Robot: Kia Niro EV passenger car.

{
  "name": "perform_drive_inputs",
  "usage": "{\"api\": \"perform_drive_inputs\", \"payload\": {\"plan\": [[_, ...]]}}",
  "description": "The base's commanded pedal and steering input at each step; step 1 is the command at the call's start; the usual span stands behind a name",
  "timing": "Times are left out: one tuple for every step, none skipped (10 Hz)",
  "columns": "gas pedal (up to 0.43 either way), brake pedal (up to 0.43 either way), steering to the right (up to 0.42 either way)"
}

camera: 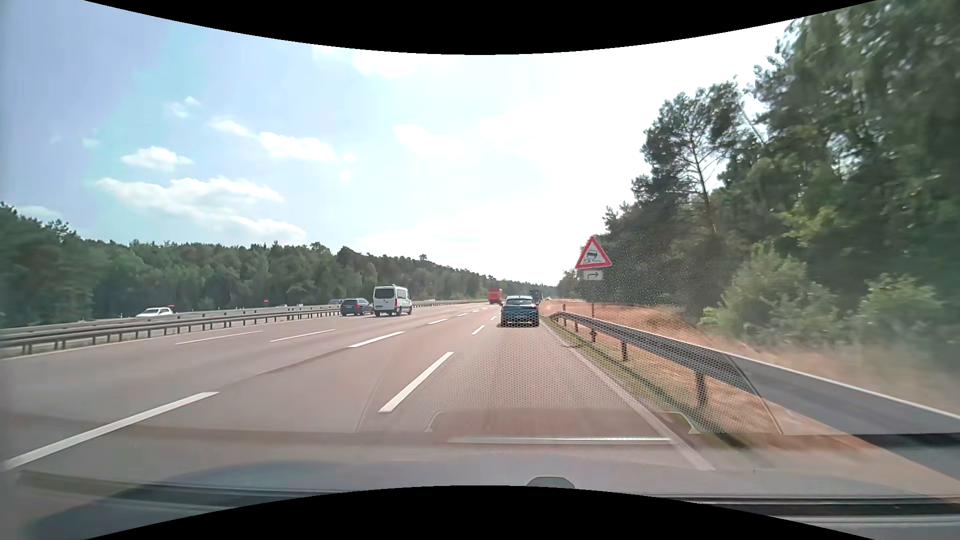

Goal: Follow the waypoints while adhering to traffic rules and regulations

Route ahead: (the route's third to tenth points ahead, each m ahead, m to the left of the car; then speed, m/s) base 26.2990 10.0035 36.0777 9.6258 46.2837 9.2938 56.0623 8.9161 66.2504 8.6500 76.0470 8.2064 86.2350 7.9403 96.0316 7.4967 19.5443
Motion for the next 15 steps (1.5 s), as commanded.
{"api": "perform_drive_inputs", "payload": {"plan": [[0.0,0.146,0.001],[0.0,0.146,0.001],[0.0,0.146,0.002],[0.0,0.146,0.002],[0.0,0.146,0.002],[0.0,0.146,0.002],[0.0,0.152,0.002],[0.0,0.152,0.002],[0.0,0.152,0.001],[0.0,0.152,-0.003],[0.0,0.159,-0.005],[0.0,0.165,-0.003],[0.0,0.171,-0.001],[0.0,0.177,-0.001],[0.0,0.177,-0.001]]}}
